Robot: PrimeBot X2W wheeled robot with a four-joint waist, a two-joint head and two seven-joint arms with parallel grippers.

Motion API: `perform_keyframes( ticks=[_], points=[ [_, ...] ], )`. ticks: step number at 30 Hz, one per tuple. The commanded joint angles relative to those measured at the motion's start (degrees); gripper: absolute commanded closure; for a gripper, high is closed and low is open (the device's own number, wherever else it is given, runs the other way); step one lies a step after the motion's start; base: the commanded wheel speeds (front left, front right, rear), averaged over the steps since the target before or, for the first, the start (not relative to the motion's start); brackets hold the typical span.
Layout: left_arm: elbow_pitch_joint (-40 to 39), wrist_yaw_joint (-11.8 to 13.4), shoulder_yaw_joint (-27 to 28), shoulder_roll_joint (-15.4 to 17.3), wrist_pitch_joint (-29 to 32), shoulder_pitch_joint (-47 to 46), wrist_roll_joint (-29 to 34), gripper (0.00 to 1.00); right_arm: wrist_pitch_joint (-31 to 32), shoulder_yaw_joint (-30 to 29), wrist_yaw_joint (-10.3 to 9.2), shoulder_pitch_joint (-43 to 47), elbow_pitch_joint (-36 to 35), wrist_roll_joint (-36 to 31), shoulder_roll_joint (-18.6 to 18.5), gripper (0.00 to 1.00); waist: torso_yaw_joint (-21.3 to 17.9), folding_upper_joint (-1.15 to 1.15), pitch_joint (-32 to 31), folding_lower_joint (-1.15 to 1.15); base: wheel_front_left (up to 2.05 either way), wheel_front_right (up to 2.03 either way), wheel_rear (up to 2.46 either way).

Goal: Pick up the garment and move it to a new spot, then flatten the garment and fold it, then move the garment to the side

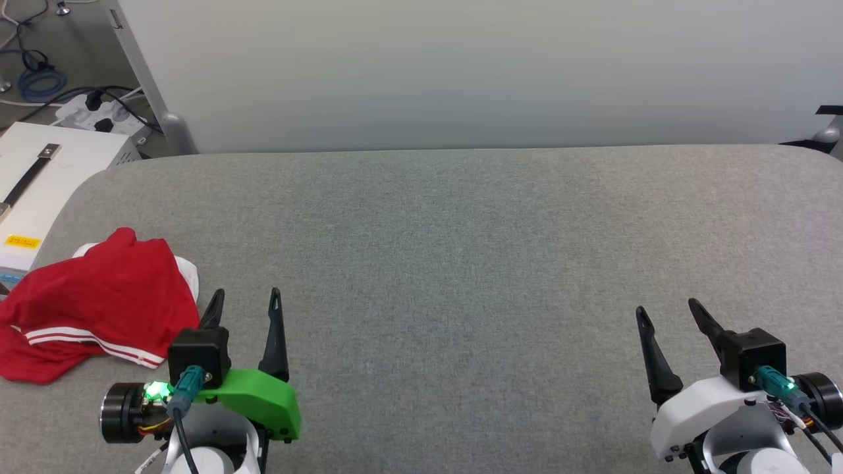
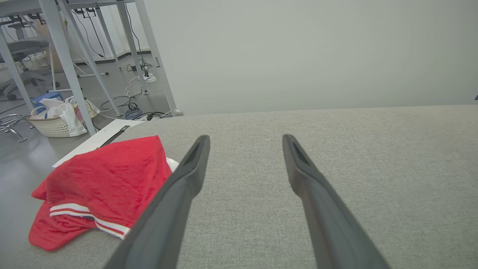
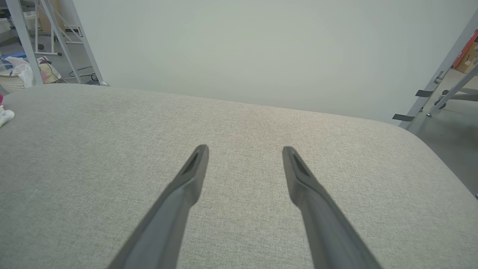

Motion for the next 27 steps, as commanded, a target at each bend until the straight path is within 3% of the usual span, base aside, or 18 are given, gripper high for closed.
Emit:
perform_keyframes(
  ticks=[1,27],
  points=[
    [0.42,-0.02,-0.29,-0.01,-0.54,-0.26,-0.42,0.0,-0.56,-0.18,0.0,-0.14,0.29,0.39,-0.01,0.0,-0.01,0.0,0.0,0.0,0.0,0.0,0.0],
    [4.59,-0.15,-2.37,-0.09,-4.35,-1.74,-3.26,0.0,-3.11,-1.66,0.01,-0.31,-0.65,5.08,-0.03,0.0,-0.18,0.0,-0.04,0.0,0.0,0.0,0.0]
  ],
)
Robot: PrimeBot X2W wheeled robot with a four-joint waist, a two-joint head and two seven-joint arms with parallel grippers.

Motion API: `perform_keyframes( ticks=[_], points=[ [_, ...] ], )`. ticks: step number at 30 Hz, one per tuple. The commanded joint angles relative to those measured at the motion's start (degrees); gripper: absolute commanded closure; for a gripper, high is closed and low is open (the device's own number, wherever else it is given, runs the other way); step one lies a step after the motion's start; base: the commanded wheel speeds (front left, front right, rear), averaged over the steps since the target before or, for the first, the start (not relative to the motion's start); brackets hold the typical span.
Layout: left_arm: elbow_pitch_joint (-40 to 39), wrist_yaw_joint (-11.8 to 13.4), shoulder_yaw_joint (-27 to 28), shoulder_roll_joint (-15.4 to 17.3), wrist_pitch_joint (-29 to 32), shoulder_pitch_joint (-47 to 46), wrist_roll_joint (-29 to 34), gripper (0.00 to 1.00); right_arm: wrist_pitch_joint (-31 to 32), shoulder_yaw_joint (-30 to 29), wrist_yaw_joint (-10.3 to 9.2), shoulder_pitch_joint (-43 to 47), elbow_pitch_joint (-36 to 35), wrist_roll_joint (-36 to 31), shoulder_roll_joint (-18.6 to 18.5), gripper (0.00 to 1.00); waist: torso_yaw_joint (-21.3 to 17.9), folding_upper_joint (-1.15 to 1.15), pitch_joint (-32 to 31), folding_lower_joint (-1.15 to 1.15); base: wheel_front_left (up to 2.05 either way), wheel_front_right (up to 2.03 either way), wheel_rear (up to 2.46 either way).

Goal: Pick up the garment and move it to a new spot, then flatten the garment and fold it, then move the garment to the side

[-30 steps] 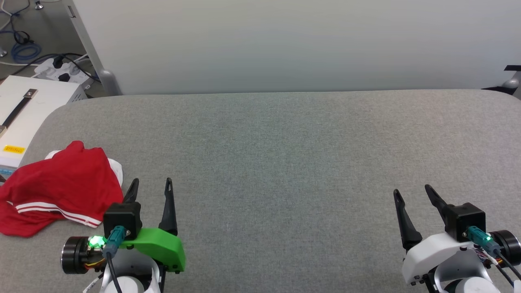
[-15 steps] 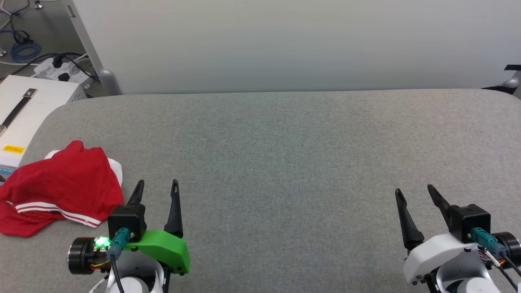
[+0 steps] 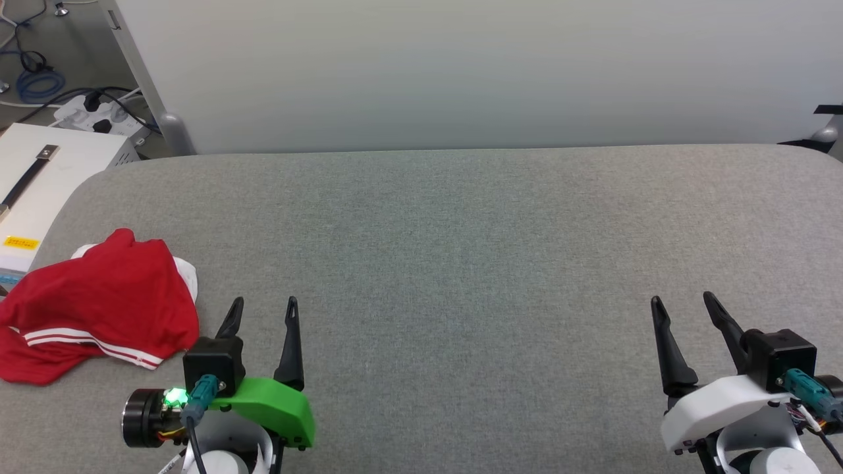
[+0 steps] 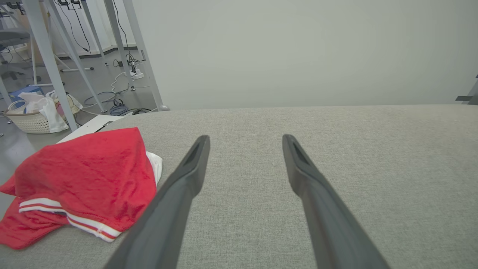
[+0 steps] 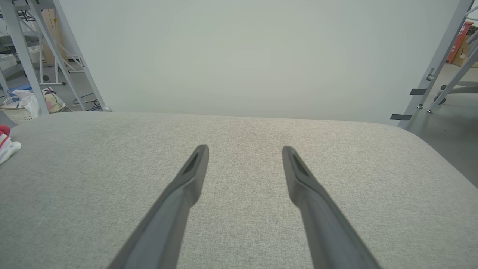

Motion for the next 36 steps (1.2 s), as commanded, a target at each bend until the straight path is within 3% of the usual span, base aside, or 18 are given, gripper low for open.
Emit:
perform_keyframes(
  ticks=[1,17,36],
  points=[
    [0.47,-0.15,-0.32,-0.09,-0.59,-1.35,-0.82,0.0,-0.46,-0.19,0.01,-0.28,-0.38,0.54,-0.04,0.0,0.03,0.0,-0.03,0.0,0.0,0.0,0.0],
    [2.25,-0.17,-0.6,-0.13,-2.48,-2.45,-2.82,0.0,-0.58,0.27,0.01,-0.16,-2.7,1.17,-0.05,0.0,1.96,0.0,0.42,0.0,0.0,0.0,0.0],
    [3.09,0.18,1.97,-0.18,-4.75,-2.9,-4.69,0.0,-0.24,3.29,0.01,-0.37,-5.81,1.21,-0.27,0.0,13.33,0.0,0.8,0.0,0.0,0.0,0.0]
  ],
)
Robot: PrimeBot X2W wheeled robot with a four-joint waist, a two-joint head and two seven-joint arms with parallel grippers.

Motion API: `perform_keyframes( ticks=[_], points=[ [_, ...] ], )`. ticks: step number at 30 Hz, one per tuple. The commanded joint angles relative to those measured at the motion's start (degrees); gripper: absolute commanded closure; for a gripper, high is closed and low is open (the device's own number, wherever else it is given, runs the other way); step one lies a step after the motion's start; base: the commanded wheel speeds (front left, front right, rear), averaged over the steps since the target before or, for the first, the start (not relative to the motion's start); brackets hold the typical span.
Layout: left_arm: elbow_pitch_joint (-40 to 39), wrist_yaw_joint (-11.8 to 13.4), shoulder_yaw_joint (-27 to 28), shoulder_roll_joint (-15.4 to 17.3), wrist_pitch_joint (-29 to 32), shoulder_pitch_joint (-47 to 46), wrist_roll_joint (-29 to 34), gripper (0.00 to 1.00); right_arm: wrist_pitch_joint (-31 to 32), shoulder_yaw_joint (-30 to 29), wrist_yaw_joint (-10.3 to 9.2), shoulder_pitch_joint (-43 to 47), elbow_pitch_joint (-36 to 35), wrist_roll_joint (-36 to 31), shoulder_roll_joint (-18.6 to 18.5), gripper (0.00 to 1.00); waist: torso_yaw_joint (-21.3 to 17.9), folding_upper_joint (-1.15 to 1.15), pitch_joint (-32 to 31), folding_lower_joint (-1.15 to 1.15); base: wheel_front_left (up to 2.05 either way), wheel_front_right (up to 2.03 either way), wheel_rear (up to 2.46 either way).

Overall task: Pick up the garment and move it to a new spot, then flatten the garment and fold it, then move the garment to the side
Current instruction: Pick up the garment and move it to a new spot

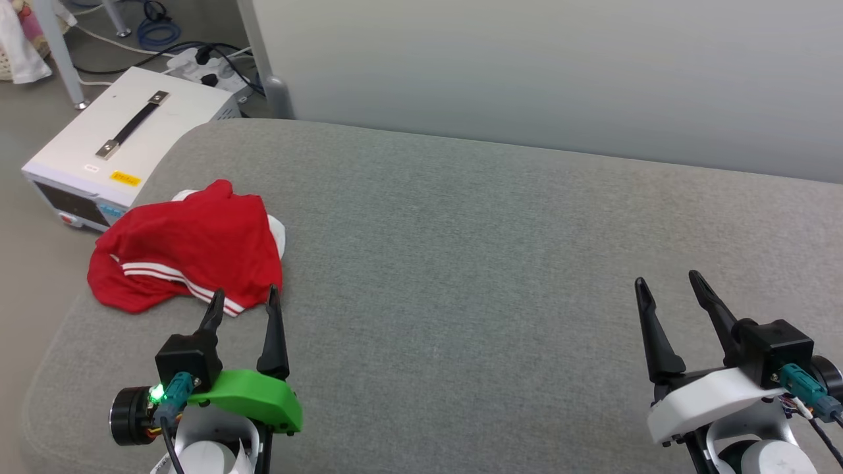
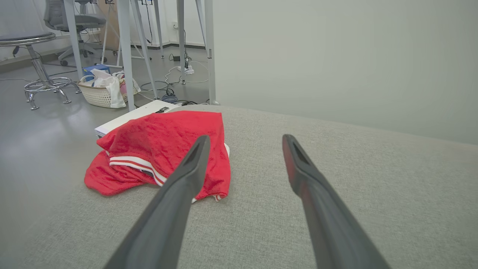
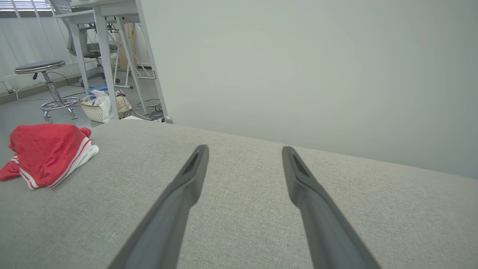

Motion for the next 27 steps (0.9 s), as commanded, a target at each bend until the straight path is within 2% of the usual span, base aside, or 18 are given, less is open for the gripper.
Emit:
perform_keyframes(
  ticks=[1,11,27],
  points=[
    [0.3,0.12,0.25,-0.18,-0.61,-0.99,-0.55,0.0,-0.26,0.16,0.01,-0.38,-0.53,0.34,-0.28,0.0,2.95,0.0,0.08,0.0,0.0,0.0,0.0],
    [0.95,-0.09,1.35,-0.21,-1.82,-0.91,-0.1,0.0,-0.67,1.31,0.02,-0.56,-0.57,0.88,-0.32,0.0,9.12,0.0,0.31,0.0,0.0,0.0,0.0],
    [1.98,-0.53,2.57,-0.24,-3.71,-0.75,0.33,0.0,-1.18,2.64,0.02,-0.02,-0.62,1.56,-0.18,0.0,15.9,0.0,-0.3,0.0,0.0,0.0,0.0]
  ],
)
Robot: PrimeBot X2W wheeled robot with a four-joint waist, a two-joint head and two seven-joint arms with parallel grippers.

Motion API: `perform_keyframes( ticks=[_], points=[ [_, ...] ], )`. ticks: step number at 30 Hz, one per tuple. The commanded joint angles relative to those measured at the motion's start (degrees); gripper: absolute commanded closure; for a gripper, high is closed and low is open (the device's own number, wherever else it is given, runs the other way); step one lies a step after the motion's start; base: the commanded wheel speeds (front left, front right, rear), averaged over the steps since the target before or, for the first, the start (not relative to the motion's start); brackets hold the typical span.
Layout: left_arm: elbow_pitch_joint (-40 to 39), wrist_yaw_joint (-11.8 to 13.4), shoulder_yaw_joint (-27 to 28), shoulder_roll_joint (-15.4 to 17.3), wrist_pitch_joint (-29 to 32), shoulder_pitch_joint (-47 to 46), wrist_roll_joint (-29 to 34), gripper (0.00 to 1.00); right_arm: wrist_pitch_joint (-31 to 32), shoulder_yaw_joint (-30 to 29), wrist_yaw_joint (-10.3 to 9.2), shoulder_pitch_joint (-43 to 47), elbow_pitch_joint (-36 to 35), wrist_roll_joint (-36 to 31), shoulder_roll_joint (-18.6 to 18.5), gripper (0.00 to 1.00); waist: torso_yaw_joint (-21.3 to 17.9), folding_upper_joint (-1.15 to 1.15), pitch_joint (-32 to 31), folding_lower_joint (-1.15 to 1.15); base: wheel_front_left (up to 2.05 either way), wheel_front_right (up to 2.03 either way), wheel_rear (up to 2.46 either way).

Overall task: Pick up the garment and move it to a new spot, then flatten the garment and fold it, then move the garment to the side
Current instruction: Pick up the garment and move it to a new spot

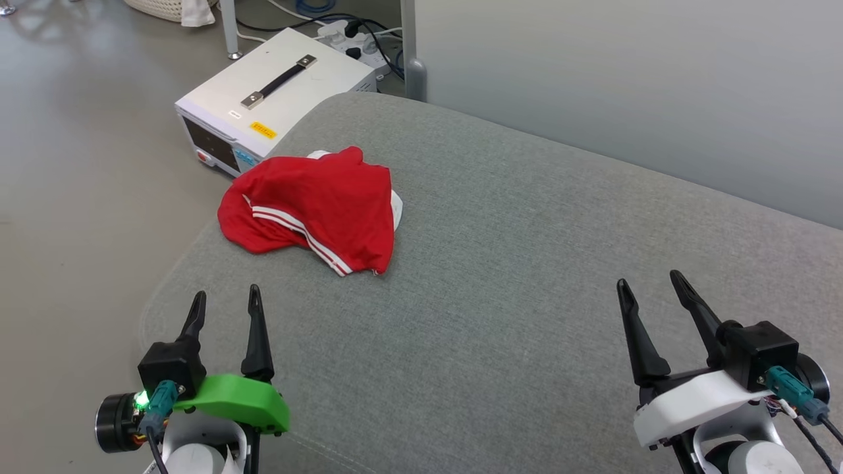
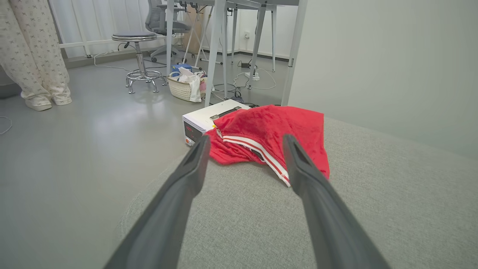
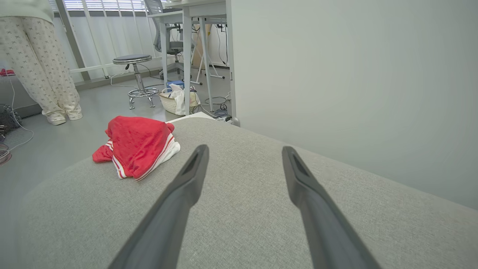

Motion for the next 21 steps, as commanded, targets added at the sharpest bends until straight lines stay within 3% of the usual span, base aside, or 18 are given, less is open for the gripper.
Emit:
perform_keyframes(
  ticks=[1,15,21],
  points=[
    [0.29,-0.31,0.12,-0.25,-0.62,-0.63,0.16,0.0,-0.6,0.22,0.02,0.0,-0.4,0.85,-0.16,0.0,1.17,0.0,-0.15,0.0,0.0,0.0,0.0],
    [3.01,-1.01,0.39,0.37,-2.28,-2.49,1.16,0.0,-0.76,0.91,0.02,-0.21,-0.7,2.21,-0.08,0.0,3.99,0.0,1.07,0.0,0.0,0.0,0.0],
    [5.67,-2.1,0.19,1.53,-3.01,-6.72,0.87,0.0,0.29,1.47,0.02,-1.77,-2.12,2.2,-0.27,0.0,2.3,0.0,4.5,0.0,0.0,0.0,0.0]
  ],
)
